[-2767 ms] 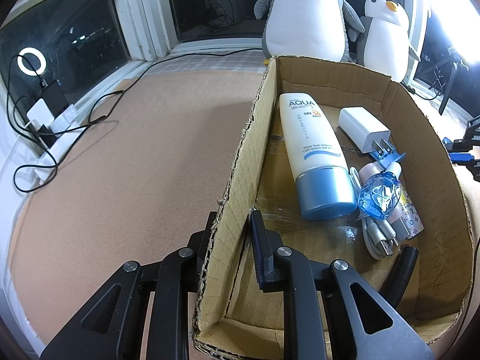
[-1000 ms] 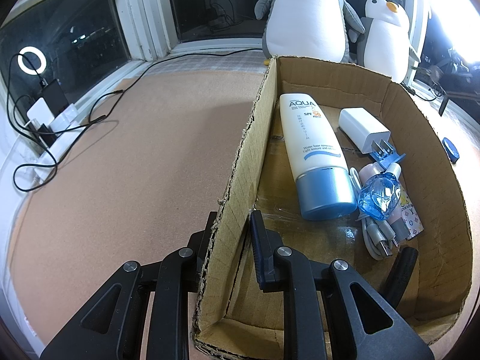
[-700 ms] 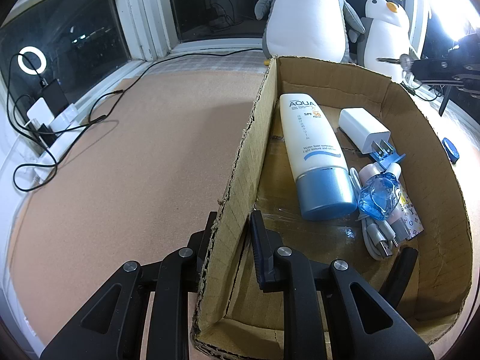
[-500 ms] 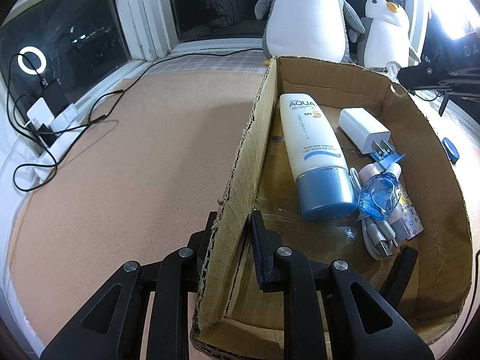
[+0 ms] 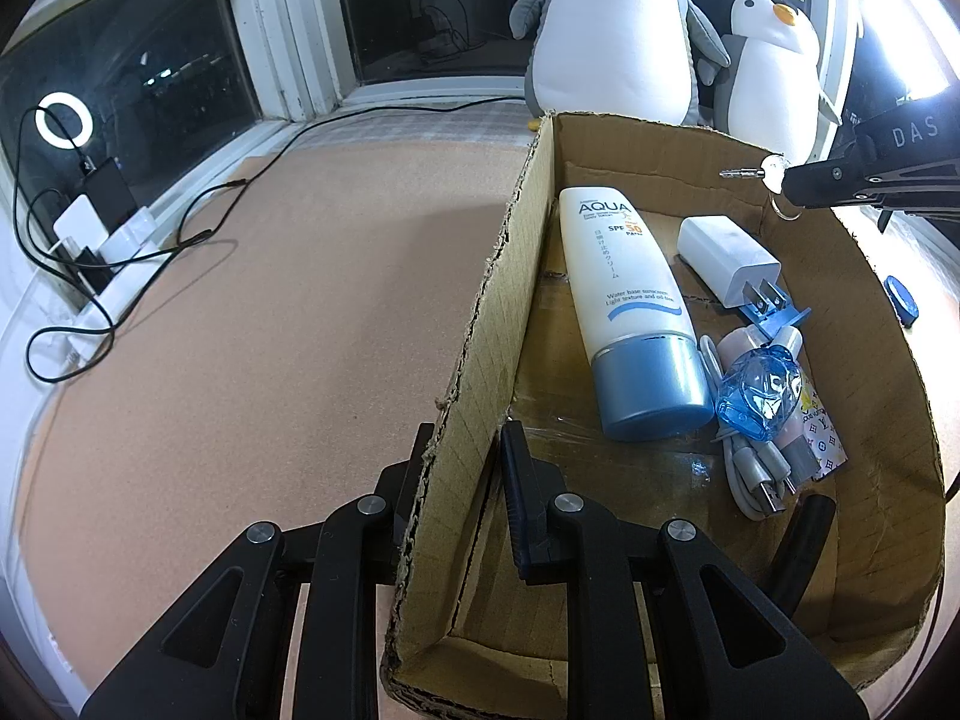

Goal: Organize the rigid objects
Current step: 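Carry the keys into the box and open the right gripper, then move the right gripper to the blue round case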

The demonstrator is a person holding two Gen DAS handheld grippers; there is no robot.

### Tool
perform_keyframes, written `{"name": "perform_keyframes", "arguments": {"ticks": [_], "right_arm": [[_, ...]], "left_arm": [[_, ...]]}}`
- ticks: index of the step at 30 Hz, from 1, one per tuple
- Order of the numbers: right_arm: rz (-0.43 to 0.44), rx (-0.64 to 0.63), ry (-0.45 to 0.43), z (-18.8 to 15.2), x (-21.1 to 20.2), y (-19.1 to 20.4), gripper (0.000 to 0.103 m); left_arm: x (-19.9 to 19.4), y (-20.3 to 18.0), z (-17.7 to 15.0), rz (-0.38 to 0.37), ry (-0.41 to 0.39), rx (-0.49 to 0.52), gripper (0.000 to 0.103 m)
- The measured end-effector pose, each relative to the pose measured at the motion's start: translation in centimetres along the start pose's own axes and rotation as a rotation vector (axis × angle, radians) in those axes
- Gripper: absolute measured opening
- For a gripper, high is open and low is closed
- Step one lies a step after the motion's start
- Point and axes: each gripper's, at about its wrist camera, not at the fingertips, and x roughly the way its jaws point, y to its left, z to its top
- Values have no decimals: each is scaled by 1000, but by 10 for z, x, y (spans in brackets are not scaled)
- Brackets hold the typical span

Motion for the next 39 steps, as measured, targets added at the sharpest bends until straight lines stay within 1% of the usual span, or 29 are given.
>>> {"name": "perform_keyframes", "arguments": {"ticks": [6, 13, 15, 17, 20, 27, 32, 35, 37, 39], "right_arm": [[-15, 7, -3, 4, 3, -2, 4], [4, 10, 3, 4, 4, -5, 6], [11, 12, 2, 4, 3, -5, 8], [18, 12, -5, 4, 1, -5, 17], [36, 11, -16, 5, -2, -4, 25], [56, 7, -38, 4, -12, -6, 28], [91, 25, -49, 1, -19, -11, 28], [119, 24, -60, -2, -24, -15, 32], [120, 15, -83, -5, -31, -18, 33], [130, 15, -103, -8, -39, -22, 37]], "left_arm": [[0, 0, 0, 0, 0, 0, 18], [0, 0, 0, -1, 0, 0, 18], [0, 0, 0, -1, 0, 0, 18], [0, 0, 0, -1, 0, 0, 18], [0, 0, 0, -1, 0, 0, 18], [0, 1, 0, -1, 0, -1, 18], [0, 1, 0, -1, 0, -1, 18], [0, 1, 0, -1, 0, -1, 18], [0, 0, 0, -2, 0, -1, 18], [0, 0, 0, 0, -1, 0, 18]]}}
